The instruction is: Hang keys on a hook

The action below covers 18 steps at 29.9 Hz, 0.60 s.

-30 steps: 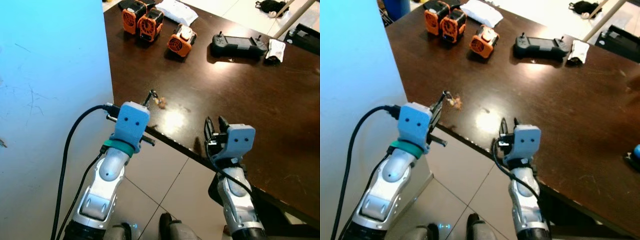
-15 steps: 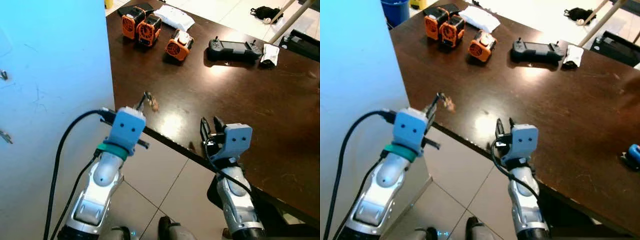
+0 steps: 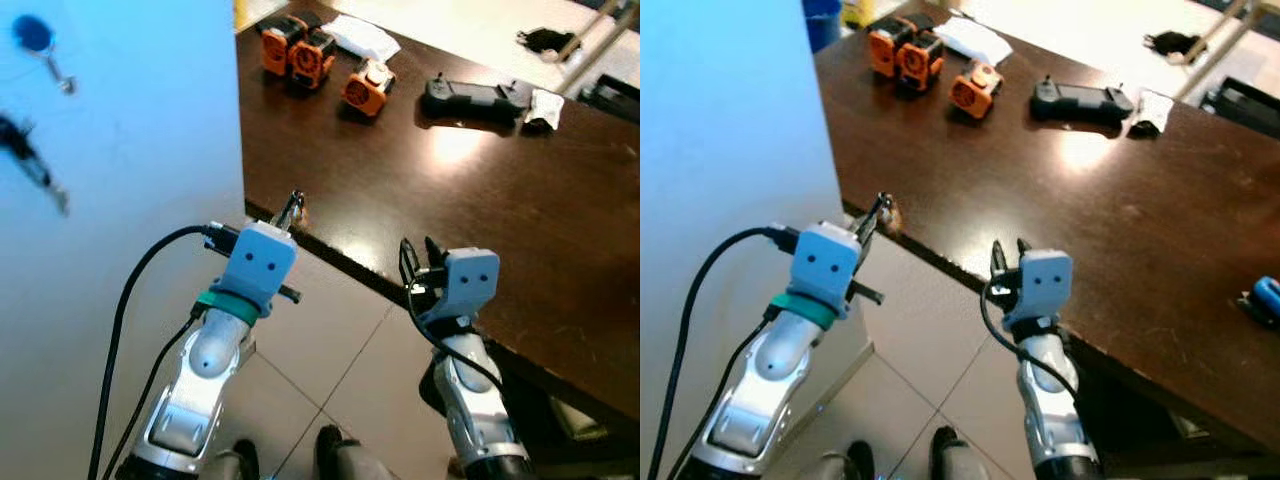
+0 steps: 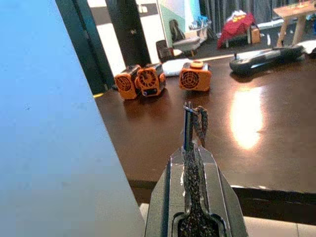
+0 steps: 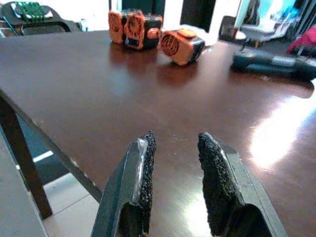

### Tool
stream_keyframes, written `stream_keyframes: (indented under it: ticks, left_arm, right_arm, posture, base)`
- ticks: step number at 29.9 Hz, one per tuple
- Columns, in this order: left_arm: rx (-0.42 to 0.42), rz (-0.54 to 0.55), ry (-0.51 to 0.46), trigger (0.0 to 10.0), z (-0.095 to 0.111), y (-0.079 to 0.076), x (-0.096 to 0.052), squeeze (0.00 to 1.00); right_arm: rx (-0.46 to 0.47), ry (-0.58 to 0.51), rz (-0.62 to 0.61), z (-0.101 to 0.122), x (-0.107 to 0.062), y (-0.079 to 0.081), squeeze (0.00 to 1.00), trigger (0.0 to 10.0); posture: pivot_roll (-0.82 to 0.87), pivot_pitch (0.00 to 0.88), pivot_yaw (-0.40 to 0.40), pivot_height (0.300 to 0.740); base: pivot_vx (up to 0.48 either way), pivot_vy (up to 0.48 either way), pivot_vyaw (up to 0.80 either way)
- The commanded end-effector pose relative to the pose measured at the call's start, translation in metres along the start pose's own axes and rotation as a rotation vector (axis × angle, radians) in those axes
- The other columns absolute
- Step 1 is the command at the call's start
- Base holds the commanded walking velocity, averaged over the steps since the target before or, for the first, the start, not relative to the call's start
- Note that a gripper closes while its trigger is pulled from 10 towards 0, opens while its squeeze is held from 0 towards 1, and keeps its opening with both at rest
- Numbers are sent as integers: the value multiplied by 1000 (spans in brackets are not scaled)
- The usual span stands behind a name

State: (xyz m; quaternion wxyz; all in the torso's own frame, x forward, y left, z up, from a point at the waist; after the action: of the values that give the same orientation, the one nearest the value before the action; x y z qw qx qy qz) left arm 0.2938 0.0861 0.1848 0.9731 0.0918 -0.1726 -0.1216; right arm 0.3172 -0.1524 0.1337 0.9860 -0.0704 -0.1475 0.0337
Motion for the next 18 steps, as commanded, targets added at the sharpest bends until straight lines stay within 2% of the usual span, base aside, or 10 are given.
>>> stream_keyframes:
  ticks: [1, 12, 18]
  left_arm:
    - [13, -17, -2, 10000, -1, -4, -2, 0]
    - [21, -16, -8, 10000, 0, -4, 0, 0]
    - [19, -17, -6, 10000, 0, -4, 0, 0]
  right_arm:
    - [-11, 42, -6, -9, -6, -4, 0, 10000]
    - [-18, 35, 8, -8, -2, -2, 0, 10000]
    - [-26, 29, 4, -7, -2, -3, 0, 10000]
  posture:
    - [-62, 128, -35, 740]
    - [-55, 129, -35, 740]
    - [-54, 132, -32, 740]
  base:
    - [-334, 0, 0]
    - [-327, 0, 0]
    - [0, 0, 800]
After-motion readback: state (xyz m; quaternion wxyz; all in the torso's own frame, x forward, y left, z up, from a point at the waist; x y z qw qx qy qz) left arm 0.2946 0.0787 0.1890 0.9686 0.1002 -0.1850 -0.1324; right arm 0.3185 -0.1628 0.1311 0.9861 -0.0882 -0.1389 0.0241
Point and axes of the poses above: a point about 5 cm out from each wrist's last joint towards the gripper, its own x axis pointing out of the wrist towards the gripper, its own z axis along the axis of the wrist's last joint, y = z × x, the point moved 1 cm from there along x, pointing out of the wrist towards the gripper, and after that the axes turned 6 degrees about -x, right-handed, at the moved point
